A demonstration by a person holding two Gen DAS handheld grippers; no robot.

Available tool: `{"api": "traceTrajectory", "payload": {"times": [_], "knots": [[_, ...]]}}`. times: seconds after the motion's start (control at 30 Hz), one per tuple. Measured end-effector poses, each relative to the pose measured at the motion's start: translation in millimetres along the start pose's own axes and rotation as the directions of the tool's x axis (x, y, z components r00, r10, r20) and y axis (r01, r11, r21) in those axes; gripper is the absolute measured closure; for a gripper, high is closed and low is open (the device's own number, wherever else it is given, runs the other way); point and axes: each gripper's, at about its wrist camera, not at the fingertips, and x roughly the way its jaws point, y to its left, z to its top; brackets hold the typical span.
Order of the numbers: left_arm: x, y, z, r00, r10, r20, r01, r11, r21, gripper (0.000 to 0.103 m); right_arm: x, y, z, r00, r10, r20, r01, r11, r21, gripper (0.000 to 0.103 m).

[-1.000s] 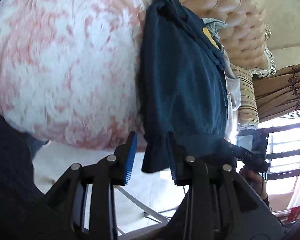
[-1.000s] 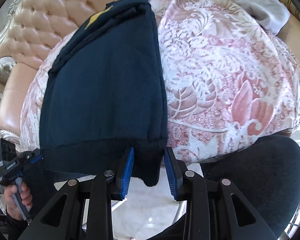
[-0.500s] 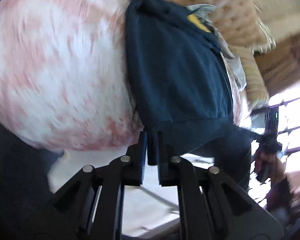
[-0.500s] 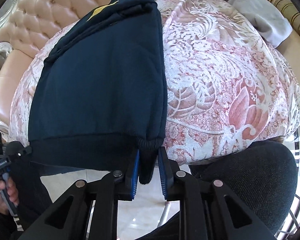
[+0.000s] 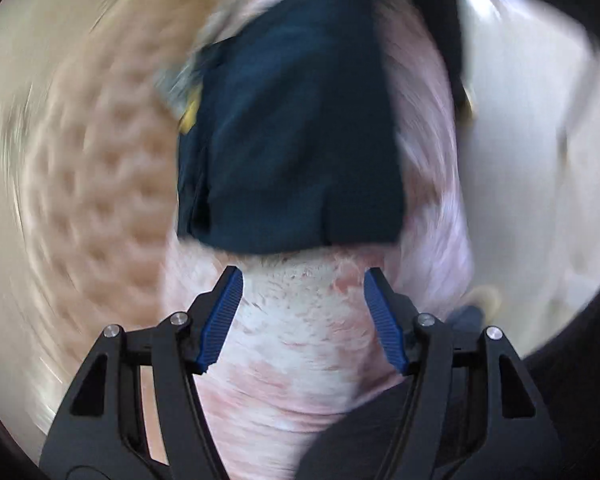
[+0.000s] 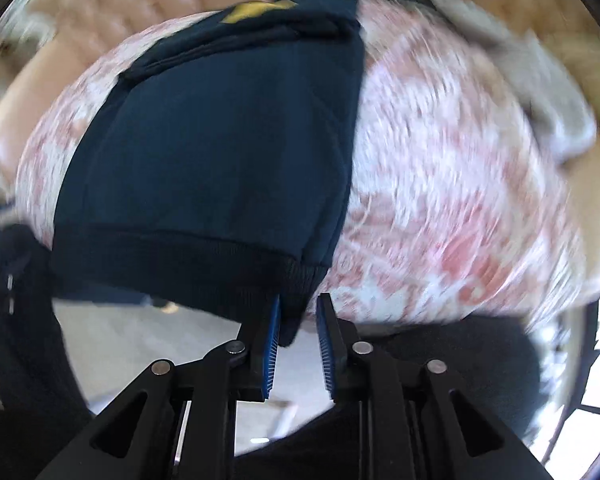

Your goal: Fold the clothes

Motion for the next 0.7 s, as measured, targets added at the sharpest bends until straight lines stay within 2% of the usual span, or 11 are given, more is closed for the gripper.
{"api": "traceTrajectory", "payload": {"times": [0.07,0.13,0.23,0.37,0.4,0.43,0.47,0.63,0.7], "knots": [[5.8,-14.0,-2.2,1.000,-0.011,0.006,0.010,0.993,0.120,0.037,-13.9,8.4,1.7,0.997,-0.065,0.039,0.070,0.990,-0.122,0.081],[10.8,-22.7,0.5,0.998,0.004,0.057,-0.016,0.979,0.204,0.037,-27.3,14.4,5.0,0.990,-0.106,0.089,0.121,0.973,-0.196,0.080],[17.4,-27.3,9.6,0.994,0.020,0.103,-0.045,0.967,0.250,0.037,-43.7,17.4,6.0,0.980,-0.133,0.147,0.168,0.951,-0.260,0.072],[22.3,-36.7,25.5,0.984,0.067,0.164,-0.116,0.944,0.311,0.037,-47.8,25.6,7.1,0.974,-0.148,0.170,0.196,0.928,-0.317,0.072],[20.5,-29.9,27.6,0.983,0.072,0.170,-0.118,0.952,0.282,0.046,-49.4,25.1,1.2,0.973,-0.156,0.168,0.205,0.922,-0.329,0.072],[18.7,-23.2,29.7,0.982,0.077,0.175,-0.120,0.960,0.252,0.076,-49.3,26.3,-2.1,0.971,-0.168,0.172,0.219,0.912,-0.347,0.072],[16.9,-16.4,31.8,0.980,0.082,0.181,-0.122,0.967,0.223,0.091,-49.2,28.6,-4.2,0.969,-0.172,0.179,0.229,0.900,-0.371,0.072],[7.6,18.5,42.0,0.973,0.108,0.205,-0.124,0.990,0.068,0.093,-46.2,41.6,-15.7,0.965,-0.151,0.214,0.239,0.842,-0.484,0.072],[-0.6,45.7,44.0,0.973,0.087,0.216,-0.076,0.995,-0.058,0.093,-45.4,45.3,-21.1,0.966,-0.119,0.229,0.221,0.837,-0.500,0.072]]}}
